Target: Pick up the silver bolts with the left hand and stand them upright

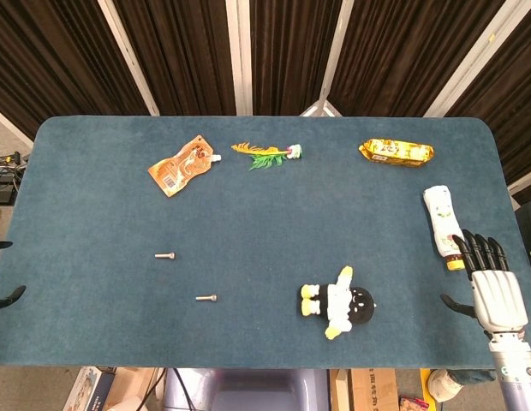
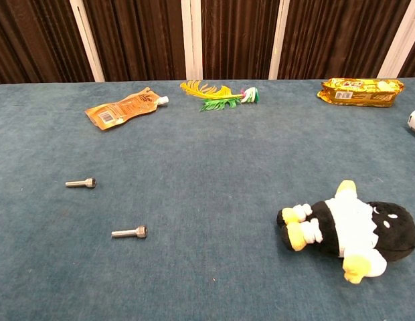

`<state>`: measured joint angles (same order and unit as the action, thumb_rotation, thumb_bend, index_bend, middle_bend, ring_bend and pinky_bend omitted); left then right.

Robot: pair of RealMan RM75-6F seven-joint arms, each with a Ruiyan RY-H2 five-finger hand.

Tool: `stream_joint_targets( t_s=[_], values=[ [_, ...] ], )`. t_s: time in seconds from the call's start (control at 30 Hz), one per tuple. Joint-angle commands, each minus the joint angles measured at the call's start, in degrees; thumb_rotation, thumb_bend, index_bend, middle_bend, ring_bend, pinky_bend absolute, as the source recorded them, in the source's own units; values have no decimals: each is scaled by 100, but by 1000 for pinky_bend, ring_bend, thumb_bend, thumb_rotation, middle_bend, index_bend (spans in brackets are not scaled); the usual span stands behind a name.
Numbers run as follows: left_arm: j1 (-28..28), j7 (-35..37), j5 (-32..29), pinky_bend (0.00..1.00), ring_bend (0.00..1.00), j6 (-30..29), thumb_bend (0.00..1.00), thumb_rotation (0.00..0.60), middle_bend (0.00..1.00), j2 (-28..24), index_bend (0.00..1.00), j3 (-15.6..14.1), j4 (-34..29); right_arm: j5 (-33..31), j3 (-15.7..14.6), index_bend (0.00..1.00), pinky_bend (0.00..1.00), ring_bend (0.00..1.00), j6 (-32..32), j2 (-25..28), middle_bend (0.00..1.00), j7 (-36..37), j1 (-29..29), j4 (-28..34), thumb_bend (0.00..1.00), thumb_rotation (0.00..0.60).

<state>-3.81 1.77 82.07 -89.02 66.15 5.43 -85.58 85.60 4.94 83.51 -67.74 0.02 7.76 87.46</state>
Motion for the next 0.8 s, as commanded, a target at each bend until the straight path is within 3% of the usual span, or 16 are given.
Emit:
stream_joint_targets(
  t_s=[0.03, 0.57, 0.7, 0.8],
  values=[
    [4, -42, 9, 0, 0, -8, 234, 600, 0, 18, 286, -8, -1, 2, 4, 84, 0, 14, -2, -11, 68, 9, 5, -13, 47, 600],
    [-18, -339, -219, 0, 0, 211, 123, 600, 0, 28, 136, 14, -122, -17, 0, 84, 0, 14, -36, -23, 68, 56, 10, -1, 48, 600],
    [-274, -649, -43, 0, 0, 521, 123, 600, 0, 44, 139, -23, -147, -25, -18, 84, 0, 14, -96, -34, 68, 22, 27, 4, 47, 600],
    [-714, -1047, -69, 0, 0, 1016, 123, 600, 0, 62, 152, 138, -207, -32, -33, 84, 0, 14, -157, -58, 68, -14, 51, 7, 47, 600]
  ],
)
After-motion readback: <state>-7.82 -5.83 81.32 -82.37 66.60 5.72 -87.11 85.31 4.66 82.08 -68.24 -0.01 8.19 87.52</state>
